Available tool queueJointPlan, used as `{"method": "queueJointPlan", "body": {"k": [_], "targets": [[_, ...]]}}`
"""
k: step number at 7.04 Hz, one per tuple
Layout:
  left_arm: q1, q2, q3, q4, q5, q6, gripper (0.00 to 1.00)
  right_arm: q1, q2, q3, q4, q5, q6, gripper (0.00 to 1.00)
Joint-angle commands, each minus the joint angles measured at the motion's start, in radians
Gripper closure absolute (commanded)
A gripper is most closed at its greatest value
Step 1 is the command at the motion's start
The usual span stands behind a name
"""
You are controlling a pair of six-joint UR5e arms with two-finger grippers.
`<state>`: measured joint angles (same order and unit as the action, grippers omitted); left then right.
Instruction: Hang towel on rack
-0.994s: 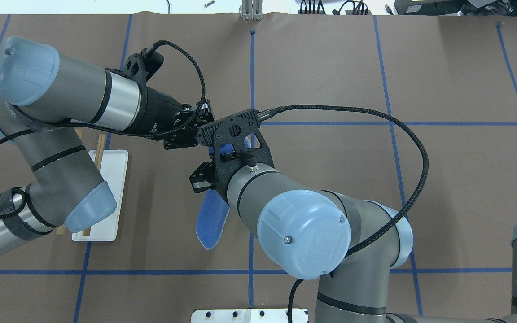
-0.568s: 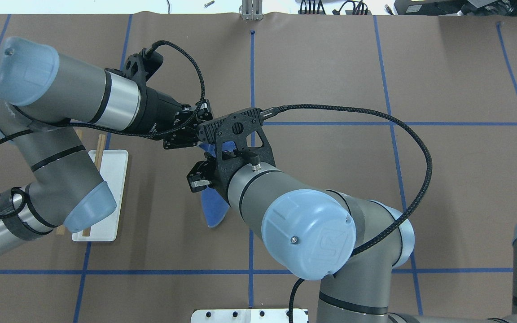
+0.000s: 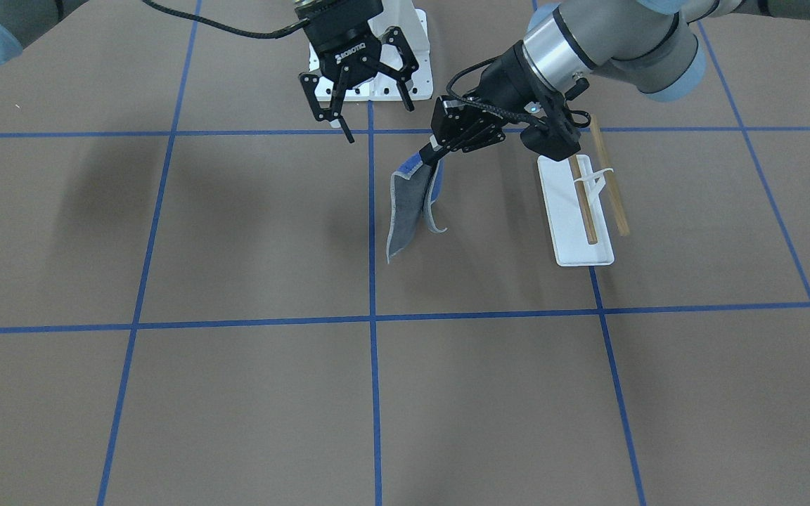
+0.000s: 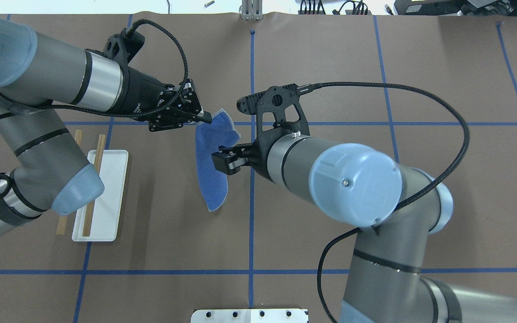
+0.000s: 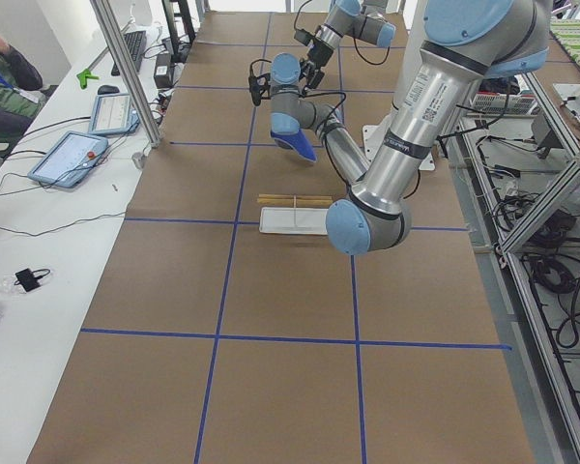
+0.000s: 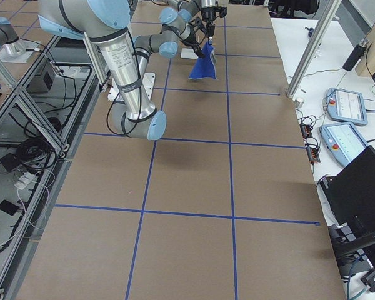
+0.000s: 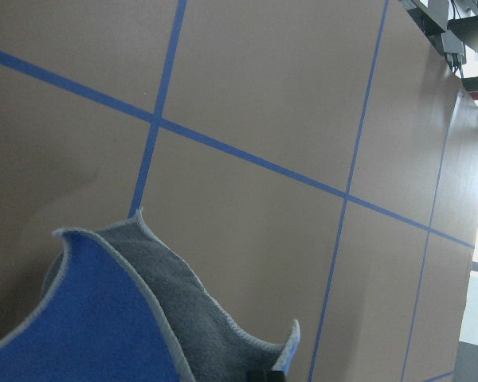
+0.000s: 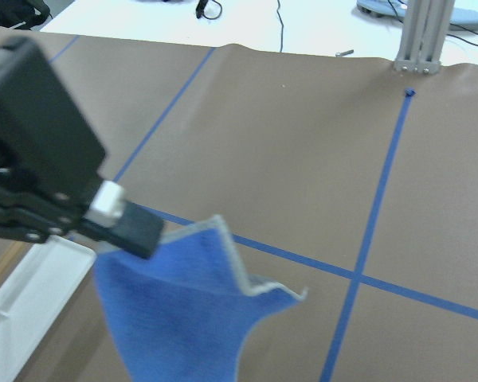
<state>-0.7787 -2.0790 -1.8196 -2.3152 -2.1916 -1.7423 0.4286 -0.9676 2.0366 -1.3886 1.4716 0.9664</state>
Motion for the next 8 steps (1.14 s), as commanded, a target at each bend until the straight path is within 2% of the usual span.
{"method": "queueJointPlan", "body": {"k": [1,2,3,4,5,6,8], "targets": [[-0.042,0.039,-0.003,0.011,-0.02,0.073,1.0,0.242,-0.11,-0.013,-0.054,0.315,0.005,0.0],[-0.057,0.059,-0.007,0.037,-0.023,0.117,1.0,0.365,-0.123,-0.056,-0.16,0.458,-0.024,0.0],[-0.066,0.062,-0.024,0.106,-0.052,0.206,1.0,0.447,-0.125,-0.12,-0.229,0.519,-0.166,0.0],[-0.08,0.083,-0.044,0.146,-0.06,0.322,1.0,0.502,-0.161,-0.16,-0.246,0.533,-0.302,0.0],[-0.085,0.168,-0.07,0.146,-0.062,0.422,1.0,0.574,-0.218,-0.188,-0.239,0.617,-0.408,0.0],[-0.099,0.253,-0.096,0.146,-0.062,0.522,1.0,0.635,-0.29,-0.187,-0.236,0.653,-0.537,0.0],[-0.207,0.394,-0.107,0.14,-0.164,0.729,1.0,0.752,-0.417,-0.2,-0.236,0.651,-0.813,0.0]]}}
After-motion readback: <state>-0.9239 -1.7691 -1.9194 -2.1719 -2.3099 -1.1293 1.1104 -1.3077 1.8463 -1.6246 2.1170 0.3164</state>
